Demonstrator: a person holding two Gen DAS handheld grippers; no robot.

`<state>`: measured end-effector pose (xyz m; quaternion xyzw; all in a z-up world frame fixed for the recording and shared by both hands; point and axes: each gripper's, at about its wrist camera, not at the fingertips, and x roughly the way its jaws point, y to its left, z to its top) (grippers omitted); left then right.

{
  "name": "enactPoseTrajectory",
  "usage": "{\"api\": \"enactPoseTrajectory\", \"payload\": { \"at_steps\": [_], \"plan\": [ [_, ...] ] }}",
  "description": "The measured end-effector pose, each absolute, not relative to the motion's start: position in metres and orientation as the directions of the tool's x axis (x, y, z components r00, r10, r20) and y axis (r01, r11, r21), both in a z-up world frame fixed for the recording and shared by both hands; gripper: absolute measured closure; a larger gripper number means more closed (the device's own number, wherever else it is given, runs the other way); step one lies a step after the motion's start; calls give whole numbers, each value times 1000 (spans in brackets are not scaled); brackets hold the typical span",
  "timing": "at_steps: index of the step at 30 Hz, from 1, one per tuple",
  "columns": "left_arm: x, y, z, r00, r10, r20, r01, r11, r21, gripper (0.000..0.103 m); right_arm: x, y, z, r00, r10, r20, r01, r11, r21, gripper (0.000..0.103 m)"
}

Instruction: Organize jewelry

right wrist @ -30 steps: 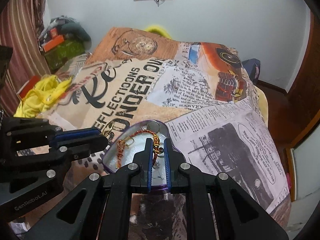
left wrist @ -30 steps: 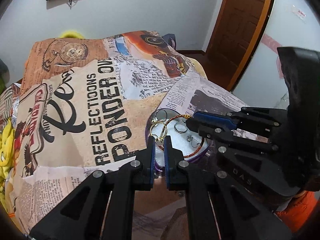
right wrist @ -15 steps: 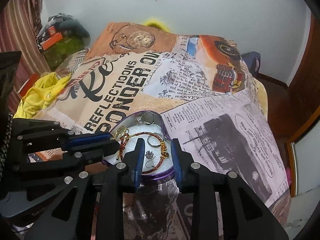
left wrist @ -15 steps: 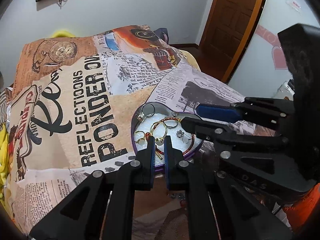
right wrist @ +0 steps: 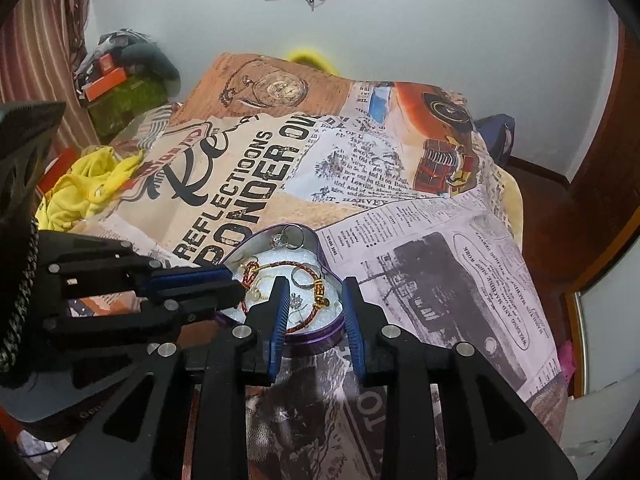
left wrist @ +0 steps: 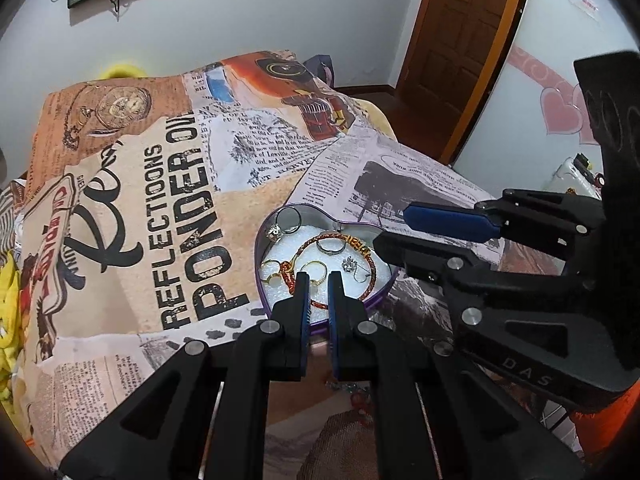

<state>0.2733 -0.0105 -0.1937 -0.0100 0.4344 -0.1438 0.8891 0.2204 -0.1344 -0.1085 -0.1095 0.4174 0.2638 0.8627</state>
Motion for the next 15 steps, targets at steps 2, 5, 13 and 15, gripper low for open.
{"api": "enactPoseTrajectory", "payload": {
  "at_steps": [2, 5, 13, 15],
  "plan": [
    [270, -9, -190, 587, -257, -768, 241, 961, -137, 96, 218, -135, -106, 514, 368, -775, -548, 836, 34, 79],
    [262, -6, -183, 597, -242, -765, 232, 965, -124, 96, 214, -136, -102, 518, 372, -770, -548, 836, 36, 79],
    [241, -1, -169, 614, -205, -762, 211, 973, -91, 91, 198, -140, -93, 526, 372, -765, -543, 839, 35, 78],
    [235, 1, -166, 615, -203, -762, 209, 974, -91, 88, 194, -141, -91, 528, 373, -763, -543, 839, 34, 75]
  ]
}}
